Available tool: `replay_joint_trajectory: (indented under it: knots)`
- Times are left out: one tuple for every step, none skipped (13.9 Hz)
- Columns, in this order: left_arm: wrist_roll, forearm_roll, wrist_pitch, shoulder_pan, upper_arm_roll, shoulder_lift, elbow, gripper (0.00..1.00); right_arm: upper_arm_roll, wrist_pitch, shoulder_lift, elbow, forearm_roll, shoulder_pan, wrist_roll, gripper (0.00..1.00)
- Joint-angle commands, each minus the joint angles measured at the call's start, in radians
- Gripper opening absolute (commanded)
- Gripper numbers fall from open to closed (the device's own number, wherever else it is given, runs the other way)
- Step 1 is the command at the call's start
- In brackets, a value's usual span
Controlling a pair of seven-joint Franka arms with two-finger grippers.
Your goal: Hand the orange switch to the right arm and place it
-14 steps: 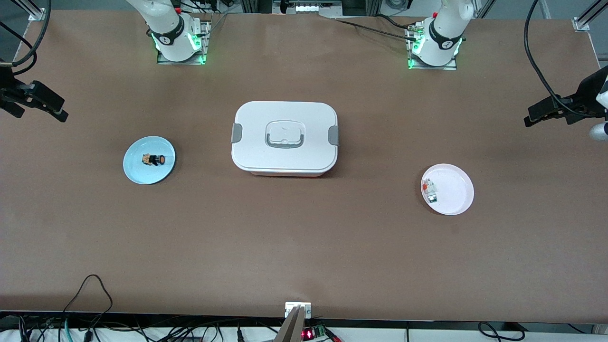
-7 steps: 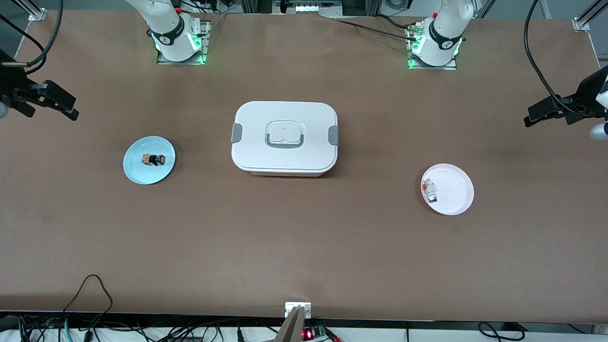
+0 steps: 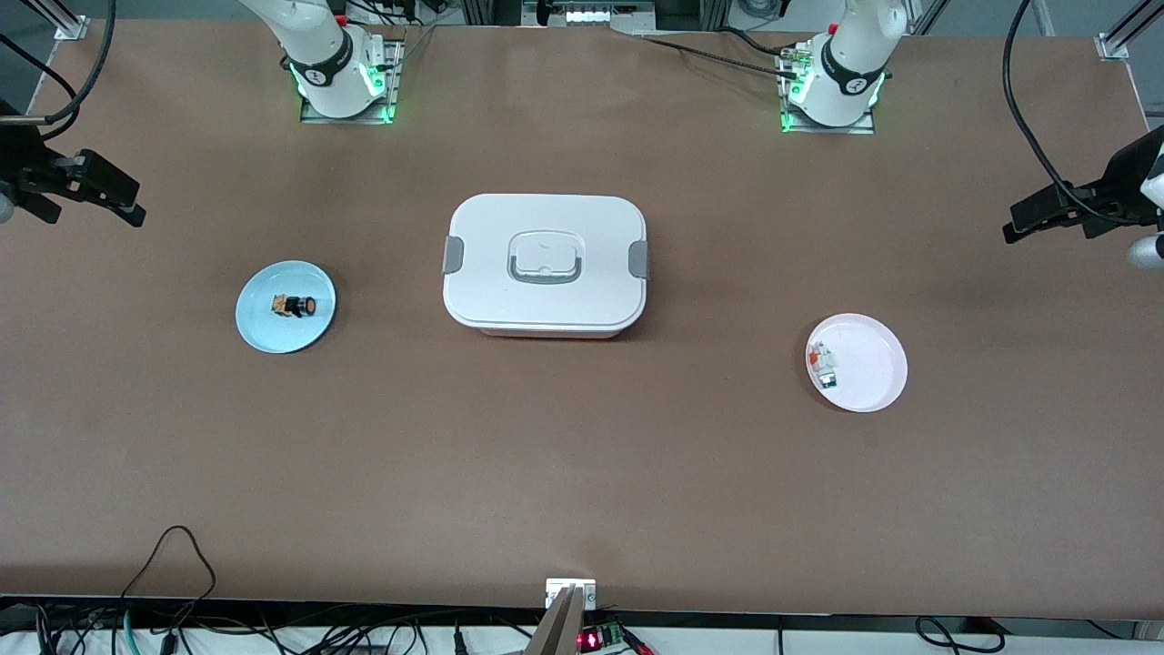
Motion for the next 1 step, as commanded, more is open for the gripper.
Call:
replay_joint_trajectory:
  knots:
    - [0.009,0.001,-0.016,0.000,-0.002,0.015,0.031,1.00,-0.007,-0.028,0.006,0.024,-0.002,0.017,-0.012,1.00]
